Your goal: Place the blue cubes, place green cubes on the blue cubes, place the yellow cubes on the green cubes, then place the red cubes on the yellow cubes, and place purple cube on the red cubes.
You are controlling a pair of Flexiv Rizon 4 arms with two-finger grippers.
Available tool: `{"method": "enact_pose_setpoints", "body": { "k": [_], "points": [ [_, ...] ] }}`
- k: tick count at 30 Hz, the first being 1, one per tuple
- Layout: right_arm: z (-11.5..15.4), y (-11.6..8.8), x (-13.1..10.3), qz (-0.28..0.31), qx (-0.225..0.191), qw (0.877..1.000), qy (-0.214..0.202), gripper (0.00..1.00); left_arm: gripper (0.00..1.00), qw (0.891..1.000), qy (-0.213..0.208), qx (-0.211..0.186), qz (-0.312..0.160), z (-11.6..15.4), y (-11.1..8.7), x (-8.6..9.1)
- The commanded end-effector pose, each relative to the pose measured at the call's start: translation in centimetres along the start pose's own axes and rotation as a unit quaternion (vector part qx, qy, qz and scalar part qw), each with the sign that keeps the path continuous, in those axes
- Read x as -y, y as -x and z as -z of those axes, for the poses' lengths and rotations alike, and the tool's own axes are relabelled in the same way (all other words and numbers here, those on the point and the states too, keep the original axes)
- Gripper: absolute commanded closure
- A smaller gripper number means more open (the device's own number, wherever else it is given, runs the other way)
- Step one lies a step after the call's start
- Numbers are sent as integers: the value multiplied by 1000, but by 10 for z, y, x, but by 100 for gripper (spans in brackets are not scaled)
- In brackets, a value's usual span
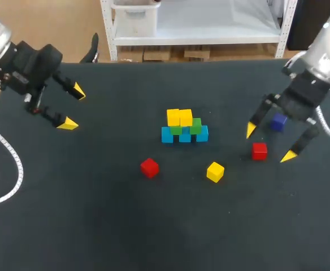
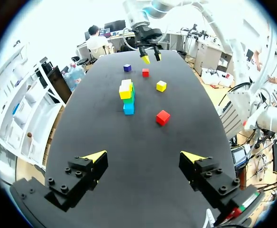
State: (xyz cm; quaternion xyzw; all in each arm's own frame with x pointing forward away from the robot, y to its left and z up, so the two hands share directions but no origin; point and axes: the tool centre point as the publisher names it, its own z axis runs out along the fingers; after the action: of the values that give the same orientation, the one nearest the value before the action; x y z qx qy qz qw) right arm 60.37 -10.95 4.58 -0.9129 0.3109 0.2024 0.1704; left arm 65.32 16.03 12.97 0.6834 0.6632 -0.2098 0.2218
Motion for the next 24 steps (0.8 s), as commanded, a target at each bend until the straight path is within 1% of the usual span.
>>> {"method": "enact_pose_setpoints", "body": {
  "k": [1,4,9,14,18,24],
  "points": [
    [-20,9,10,13,-32,999,11,0,0,1000,1,2,-2,0,-1,1],
    [-30,15,16,25,-31,999,20,0,0,1000,1,2,-2,0,-1,1],
    [-39,22,27,41,-27,998,30,0,0,1000,1,2,-2,0,-1,1],
    [-50,28,33,61,-11,997,50,0,0,1000,1,2,-2,0,-1,1],
    [-59,31,38,78,-12,995,64,0,0,1000,1,2,-2,0,-1,1],
    [-65,30,47,80,-15,994,69,0,0,1000,1,2,-2,0,-1,1]
  ]
}}
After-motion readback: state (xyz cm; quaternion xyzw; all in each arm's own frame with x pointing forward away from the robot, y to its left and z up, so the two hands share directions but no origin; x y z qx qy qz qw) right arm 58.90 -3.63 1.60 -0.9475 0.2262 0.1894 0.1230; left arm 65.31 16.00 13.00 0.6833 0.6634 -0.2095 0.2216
